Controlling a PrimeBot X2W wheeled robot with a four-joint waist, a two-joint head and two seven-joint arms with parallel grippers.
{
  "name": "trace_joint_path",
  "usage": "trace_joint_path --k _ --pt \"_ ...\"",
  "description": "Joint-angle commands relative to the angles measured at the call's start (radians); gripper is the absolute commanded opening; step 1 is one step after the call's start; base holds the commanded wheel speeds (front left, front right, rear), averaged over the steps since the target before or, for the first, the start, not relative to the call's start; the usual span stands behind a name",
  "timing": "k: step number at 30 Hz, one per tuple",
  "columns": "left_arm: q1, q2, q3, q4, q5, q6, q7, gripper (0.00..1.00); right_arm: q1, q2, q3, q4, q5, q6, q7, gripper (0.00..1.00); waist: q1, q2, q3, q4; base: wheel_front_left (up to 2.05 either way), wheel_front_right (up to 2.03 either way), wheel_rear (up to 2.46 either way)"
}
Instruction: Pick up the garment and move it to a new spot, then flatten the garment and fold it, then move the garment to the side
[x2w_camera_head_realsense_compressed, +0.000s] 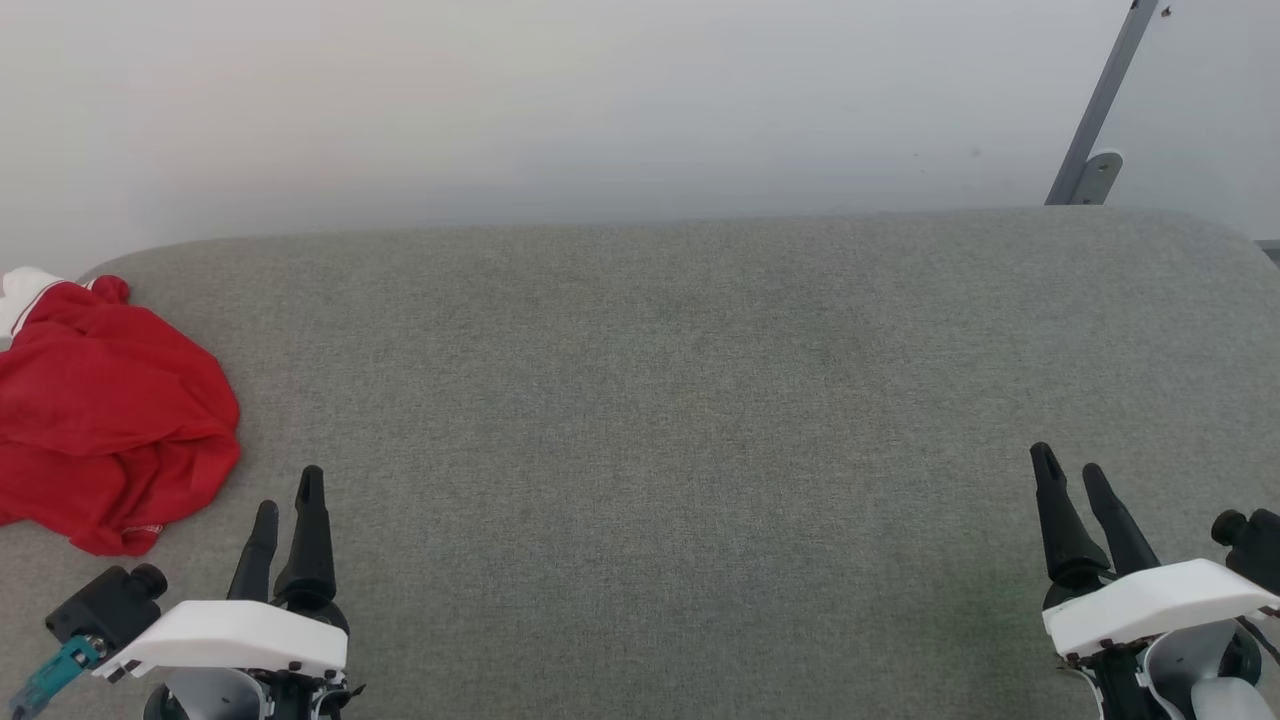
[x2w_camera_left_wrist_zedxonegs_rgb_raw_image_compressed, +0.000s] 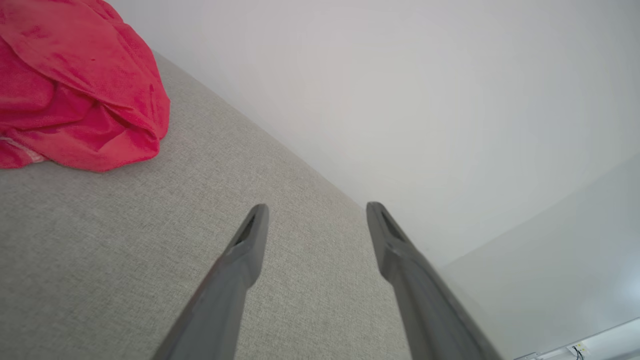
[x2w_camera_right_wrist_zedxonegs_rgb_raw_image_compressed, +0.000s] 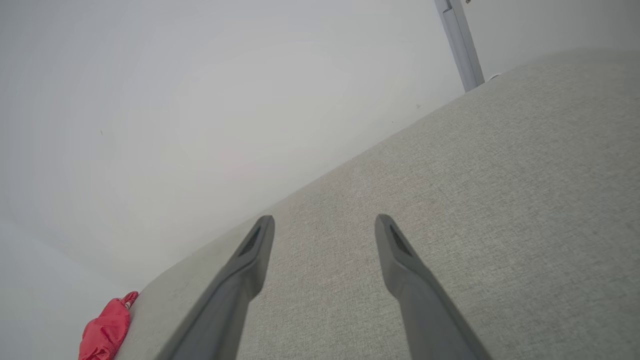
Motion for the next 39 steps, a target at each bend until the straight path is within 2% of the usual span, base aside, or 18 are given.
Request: trace_joint_path --k 1,16,39 --pt "-0.013 0.005 0.003 -0.015 0.018 -0.006 -0.008 1.0 -0.019 -0.007 0.002 -0.014 -0.02 0.0 -0.01 1.0 0.0 0.0 0.0 0.0 0.0 0.0 0.0" --pt "-0.012 -0.015 0.021 -0.019 0.179 -0.043 -0.05 1.0 -0.023 -0.023 0.011 -0.03 -0.18 0.0 -0.045 1.0 0.0 0.0 -0.001 0.002 0.0 0.0 0.0" --pt "-0.009 -0.025 0.028 -0.024 0.383 -0.078 -0.104 1.0 -0.021 -0.041 0.019 -0.055 -0.387 0.0 -0.089 1.0 0.0 0.0 -0.004 0.001 0.0 0.0 0.0"
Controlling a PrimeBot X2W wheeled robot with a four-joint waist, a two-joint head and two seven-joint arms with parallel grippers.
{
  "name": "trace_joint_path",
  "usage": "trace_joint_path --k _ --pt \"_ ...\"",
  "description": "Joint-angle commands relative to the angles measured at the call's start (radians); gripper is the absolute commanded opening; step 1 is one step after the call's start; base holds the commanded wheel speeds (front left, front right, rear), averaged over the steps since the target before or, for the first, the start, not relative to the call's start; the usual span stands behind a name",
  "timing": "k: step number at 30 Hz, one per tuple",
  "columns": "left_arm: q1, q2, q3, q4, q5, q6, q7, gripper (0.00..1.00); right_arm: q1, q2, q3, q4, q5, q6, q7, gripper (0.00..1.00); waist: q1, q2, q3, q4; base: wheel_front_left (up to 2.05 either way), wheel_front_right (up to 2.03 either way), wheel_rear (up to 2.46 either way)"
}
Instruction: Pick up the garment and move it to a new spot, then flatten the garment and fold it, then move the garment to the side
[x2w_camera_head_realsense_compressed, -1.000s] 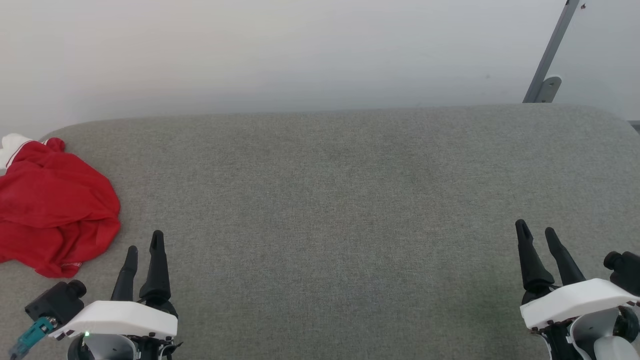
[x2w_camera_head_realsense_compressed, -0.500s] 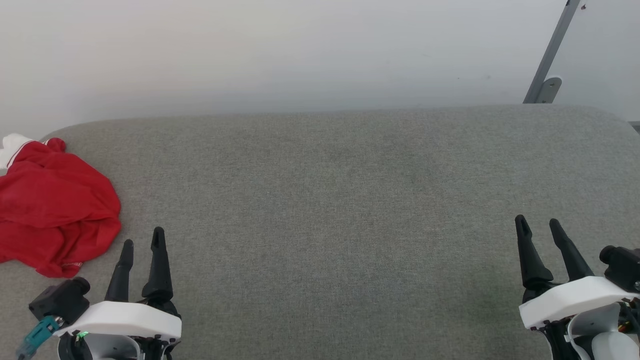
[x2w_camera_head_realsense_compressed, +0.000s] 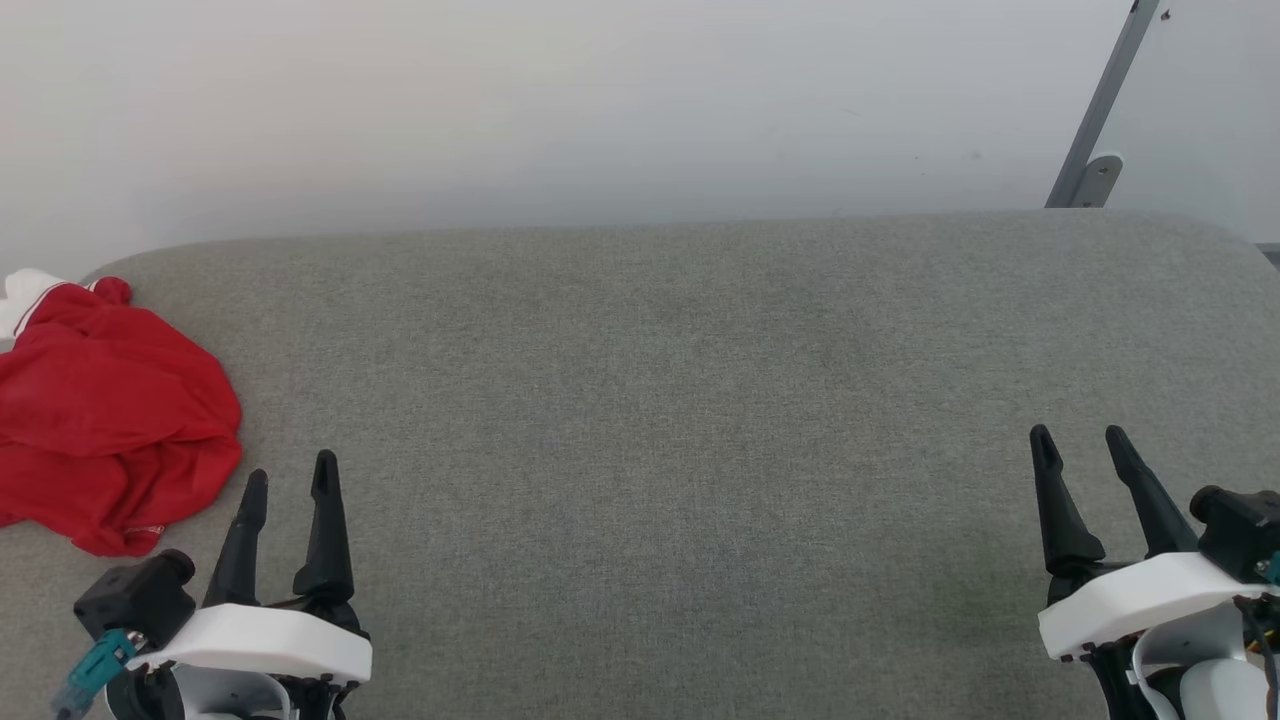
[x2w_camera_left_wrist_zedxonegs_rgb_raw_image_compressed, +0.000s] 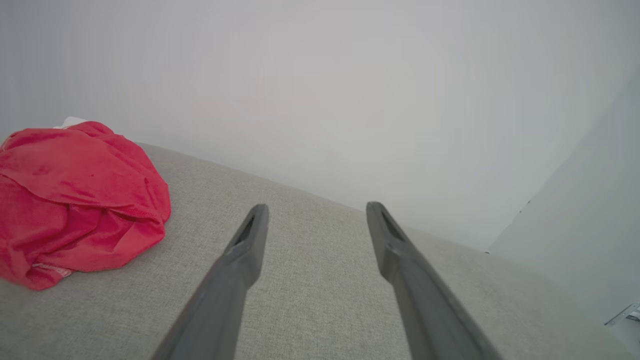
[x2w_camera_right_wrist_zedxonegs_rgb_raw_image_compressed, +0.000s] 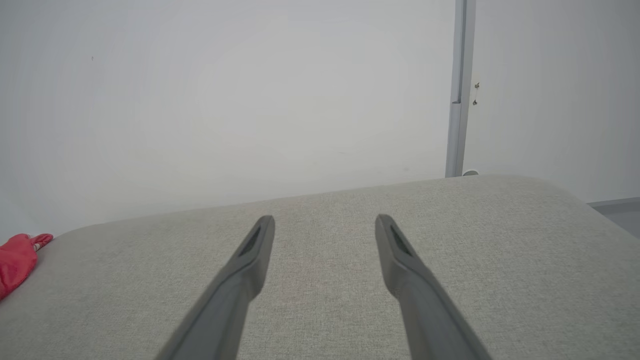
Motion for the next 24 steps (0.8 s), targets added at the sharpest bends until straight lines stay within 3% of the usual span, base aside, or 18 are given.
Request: trace_joint_path --k 1,24 --pt "-0.009 0.004 0.0 -0.008 0.024 -0.007 -0.01 1.0 -0.015 -0.006 0.001 -0.012 -0.027 0.0 -0.011 1.0 0.0 0.0 0.0 0.0 0.0 0.0 0.0" --pt "-0.011 0.015 -0.012 -0.009 0.17 -0.021 -0.055 1.0 -0.01 -0.02 0.003 -0.028 -0.199 0.0 -0.055 1.0 0.0 0.0 -0.003 -0.001 0.0 0.0 0.0"
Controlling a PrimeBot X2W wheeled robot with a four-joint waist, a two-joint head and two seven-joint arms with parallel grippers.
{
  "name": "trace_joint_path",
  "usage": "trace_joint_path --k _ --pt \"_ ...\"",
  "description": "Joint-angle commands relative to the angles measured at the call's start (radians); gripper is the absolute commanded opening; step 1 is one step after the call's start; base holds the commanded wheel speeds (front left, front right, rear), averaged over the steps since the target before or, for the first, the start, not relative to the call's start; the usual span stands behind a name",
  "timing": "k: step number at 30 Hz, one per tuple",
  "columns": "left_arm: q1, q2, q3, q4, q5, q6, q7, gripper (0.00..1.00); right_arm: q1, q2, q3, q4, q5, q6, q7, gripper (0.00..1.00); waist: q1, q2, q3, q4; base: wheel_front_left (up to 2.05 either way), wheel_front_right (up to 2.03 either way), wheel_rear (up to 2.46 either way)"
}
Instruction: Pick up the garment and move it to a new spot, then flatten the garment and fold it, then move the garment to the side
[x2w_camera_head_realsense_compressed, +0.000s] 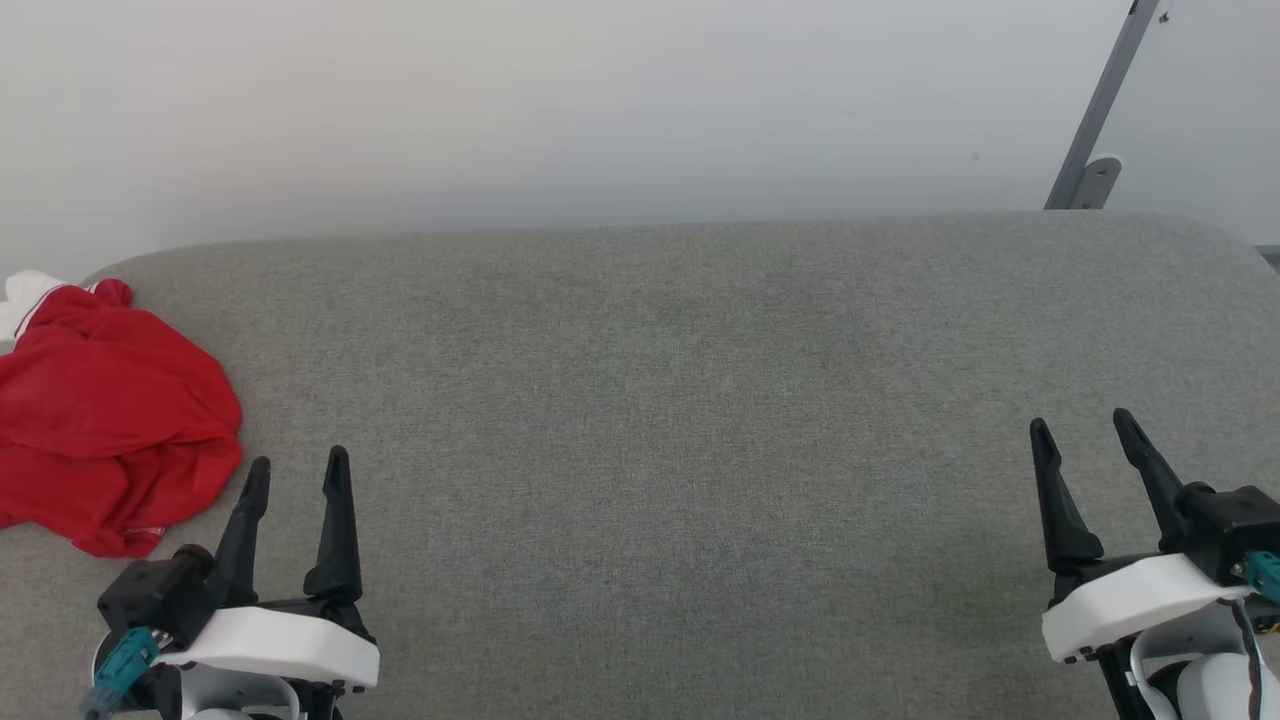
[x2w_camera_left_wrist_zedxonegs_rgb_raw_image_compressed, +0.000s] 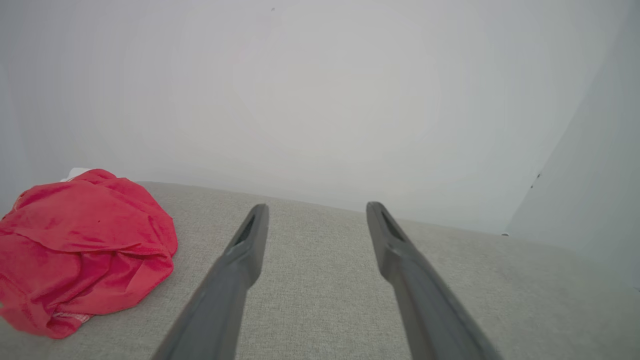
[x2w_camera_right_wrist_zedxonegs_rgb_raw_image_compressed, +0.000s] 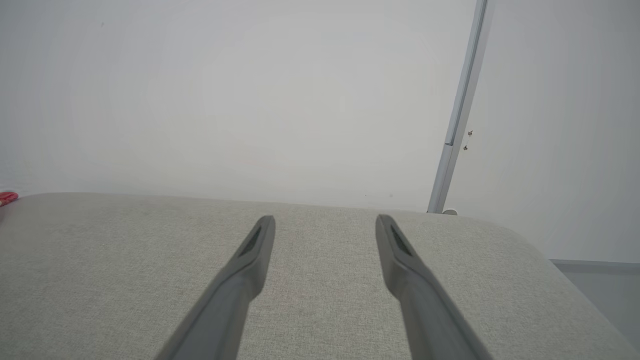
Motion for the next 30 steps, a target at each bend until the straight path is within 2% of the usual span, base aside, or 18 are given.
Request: trace_joint_path --k 1,9,22,30 --pt "-0.01 0.005 -0.004 -0.005 0.023 -0.005 -0.009 1.0 -0.009 -0.005 0.0 -0.006 -0.023 0.0 -0.012 1.0 -0.0001 0.0 0.0 0.0 0.0 0.0 0.0" --pt "-0.007 0.011 -0.013 -0.006 0.046 -0.007 -0.021 1.0 -0.009 -0.011 0.002 -0.004 -0.065 0.0 -0.028 1.0 -0.0001 0.0 -0.003 0.0 0.0 0.0 0.0" --pt "-0.013 0.009 -0.014 0.01 0.017 -0.007 -0.02 1.0 -0.006 -0.012 0.015 -0.012 -0.059 0.0 -0.032 1.0 -0.0001 0.0 -0.005 0.007 0.0 0.0 0.0" --pt "-0.03 0.008 0.037 0.051 -0.006 0.018 -0.019 1.0 -0.019 -0.021 0.051 -0.01 -0.033 0.0 -0.024 1.0 -0.0001 0.0 -0.018 0.078 0.0 0.0 0.0"
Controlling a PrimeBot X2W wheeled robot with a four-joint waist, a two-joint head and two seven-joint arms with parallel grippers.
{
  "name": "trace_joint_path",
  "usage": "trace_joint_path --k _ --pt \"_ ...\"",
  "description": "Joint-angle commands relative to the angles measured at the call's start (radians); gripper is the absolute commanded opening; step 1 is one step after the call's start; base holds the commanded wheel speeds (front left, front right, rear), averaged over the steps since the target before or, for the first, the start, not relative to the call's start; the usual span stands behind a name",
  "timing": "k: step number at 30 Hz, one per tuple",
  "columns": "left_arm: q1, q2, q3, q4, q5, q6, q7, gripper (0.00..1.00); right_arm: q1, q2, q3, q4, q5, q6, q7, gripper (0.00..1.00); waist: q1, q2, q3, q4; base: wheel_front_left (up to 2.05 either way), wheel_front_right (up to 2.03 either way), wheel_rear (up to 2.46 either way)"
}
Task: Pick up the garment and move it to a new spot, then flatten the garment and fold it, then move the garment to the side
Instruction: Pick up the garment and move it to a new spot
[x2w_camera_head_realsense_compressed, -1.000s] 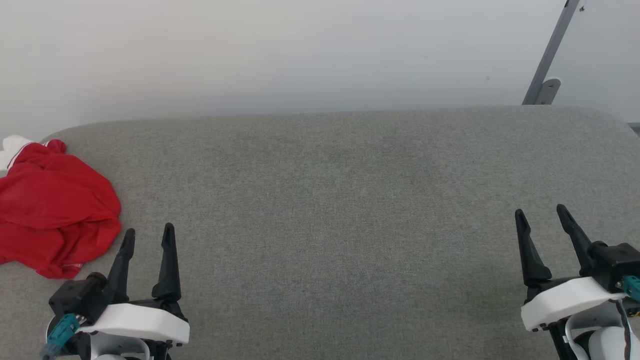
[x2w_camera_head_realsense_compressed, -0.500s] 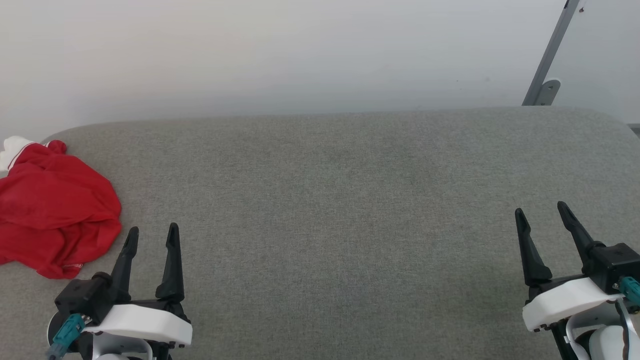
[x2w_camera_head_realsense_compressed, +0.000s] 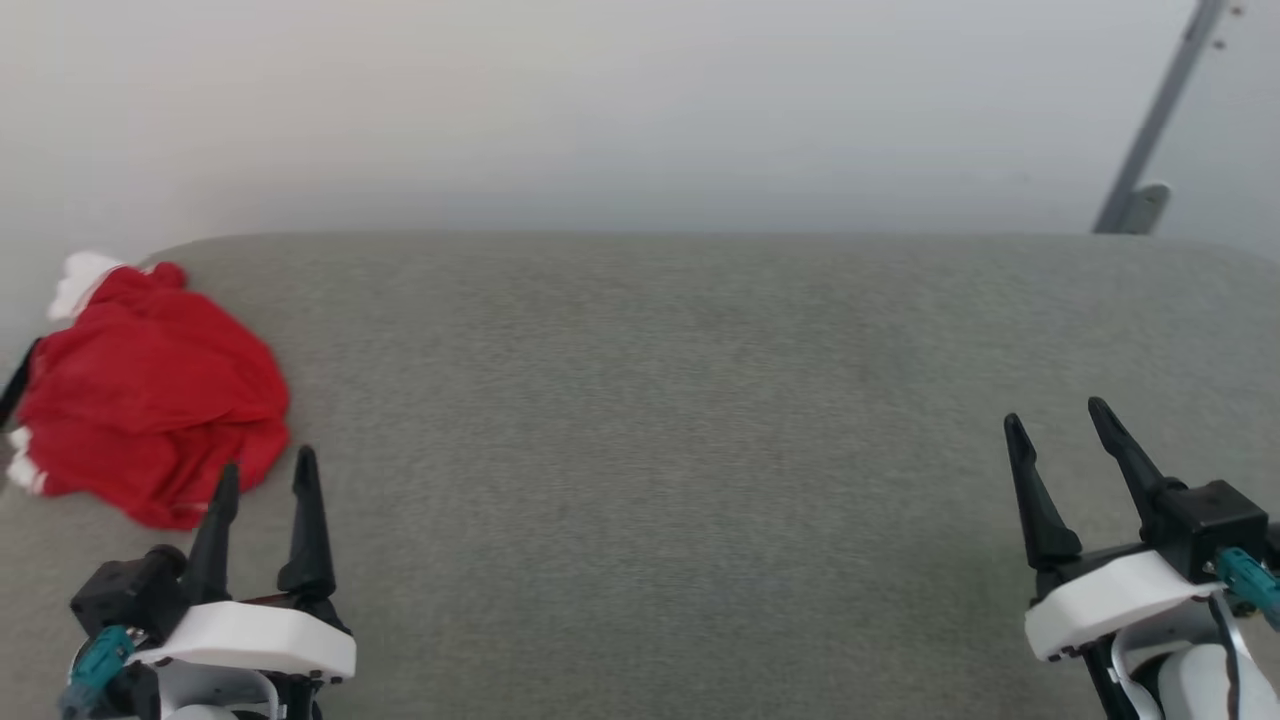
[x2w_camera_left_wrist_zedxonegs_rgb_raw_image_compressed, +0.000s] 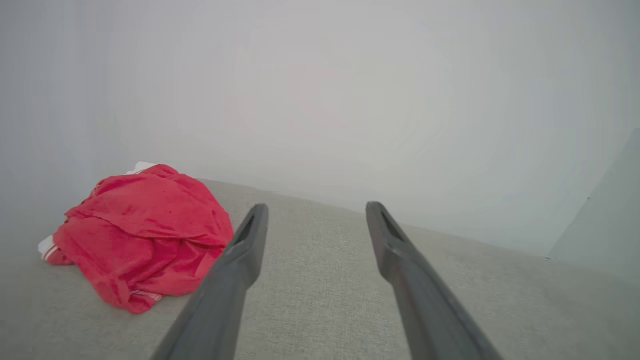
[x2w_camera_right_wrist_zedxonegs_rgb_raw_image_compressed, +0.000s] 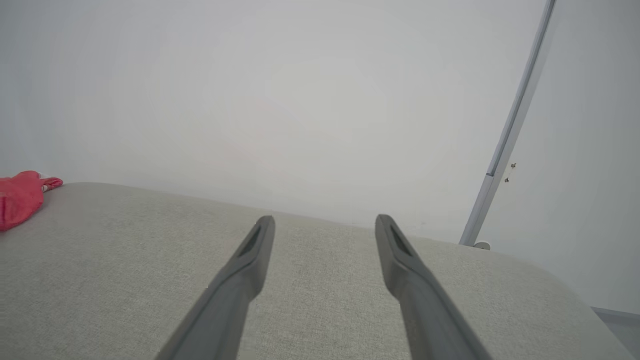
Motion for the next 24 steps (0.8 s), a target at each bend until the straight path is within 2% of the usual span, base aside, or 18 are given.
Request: trace_joint_path --k 1,15,24 --pt "-0.01 0.004 0.008 0.01 -0.008 0.008 -0.002 1.0 -0.011 -0.002 0.01 -0.003 0.007 0.0 0.003 1.0 0.0 0.0 -0.007 0.032 0.0 0.0 0.0" --pt "-0.042 0.02 0.045 0.048 -0.044 0.048 0.02 1.0 -0.054 -0.024 0.123 0.028 0.048 0.0 -0.001 1.0 0.0 0.0 -0.033 0.25 0.0 0.0 0.0" --pt "-0.036 0.016 0.044 0.051 -0.045 0.064 0.02 1.0 -0.067 -0.03 0.156 0.036 0.062 0.0 -0.005 1.0 0.0 0.0 -0.038 0.331 0.0 0.0 0.0"
